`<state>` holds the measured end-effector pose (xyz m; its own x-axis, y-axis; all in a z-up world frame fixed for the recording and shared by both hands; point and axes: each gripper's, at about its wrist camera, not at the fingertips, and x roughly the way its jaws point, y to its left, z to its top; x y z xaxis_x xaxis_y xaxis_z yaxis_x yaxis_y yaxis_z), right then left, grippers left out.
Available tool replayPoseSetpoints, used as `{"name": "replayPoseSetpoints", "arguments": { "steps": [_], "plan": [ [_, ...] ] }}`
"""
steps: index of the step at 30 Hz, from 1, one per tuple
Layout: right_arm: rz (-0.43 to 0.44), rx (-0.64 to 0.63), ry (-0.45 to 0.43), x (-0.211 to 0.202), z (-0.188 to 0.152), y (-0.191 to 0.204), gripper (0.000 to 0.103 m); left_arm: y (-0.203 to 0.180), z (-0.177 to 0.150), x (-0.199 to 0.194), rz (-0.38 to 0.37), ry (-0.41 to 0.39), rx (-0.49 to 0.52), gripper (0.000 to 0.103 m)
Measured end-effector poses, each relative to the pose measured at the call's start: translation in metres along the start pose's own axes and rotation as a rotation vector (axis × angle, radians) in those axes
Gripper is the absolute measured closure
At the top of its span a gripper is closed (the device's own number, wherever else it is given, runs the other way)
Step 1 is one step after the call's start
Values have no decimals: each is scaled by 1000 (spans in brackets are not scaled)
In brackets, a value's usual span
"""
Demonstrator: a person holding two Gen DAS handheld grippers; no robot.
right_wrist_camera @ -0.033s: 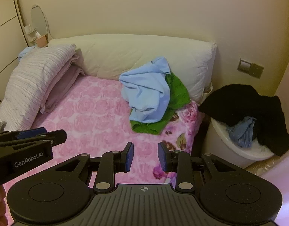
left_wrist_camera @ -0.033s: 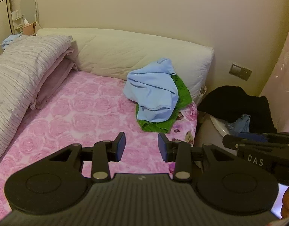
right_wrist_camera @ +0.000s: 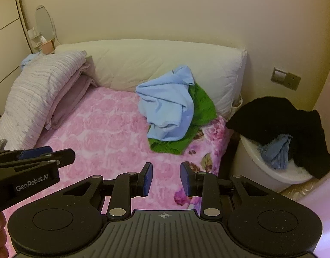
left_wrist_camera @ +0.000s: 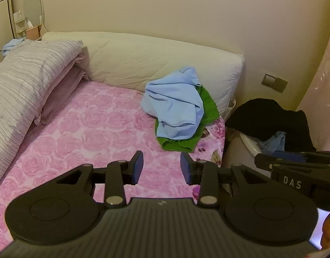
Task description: Fold clothes
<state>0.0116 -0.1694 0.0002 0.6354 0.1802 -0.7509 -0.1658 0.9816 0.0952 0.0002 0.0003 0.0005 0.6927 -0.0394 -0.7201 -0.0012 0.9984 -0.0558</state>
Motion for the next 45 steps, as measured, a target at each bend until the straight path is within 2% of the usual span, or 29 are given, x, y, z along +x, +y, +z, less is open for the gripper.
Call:
{"name": "replayPoseSetpoints", "arguments": {
  "steps": [8, 14, 45],
  "plan": [
    [20, 19, 4, 6, 9, -4, 71, 5, 2, -1, -30, -24, -18, 70],
    [12, 25, -6, 7, 9, -7, 71, -8, 11, 11, -5, 5, 7, 69],
    [-3, 39, 13, 26, 24, -20, 71, -12, 24, 37, -32, 28, 18, 70]
  ]
}}
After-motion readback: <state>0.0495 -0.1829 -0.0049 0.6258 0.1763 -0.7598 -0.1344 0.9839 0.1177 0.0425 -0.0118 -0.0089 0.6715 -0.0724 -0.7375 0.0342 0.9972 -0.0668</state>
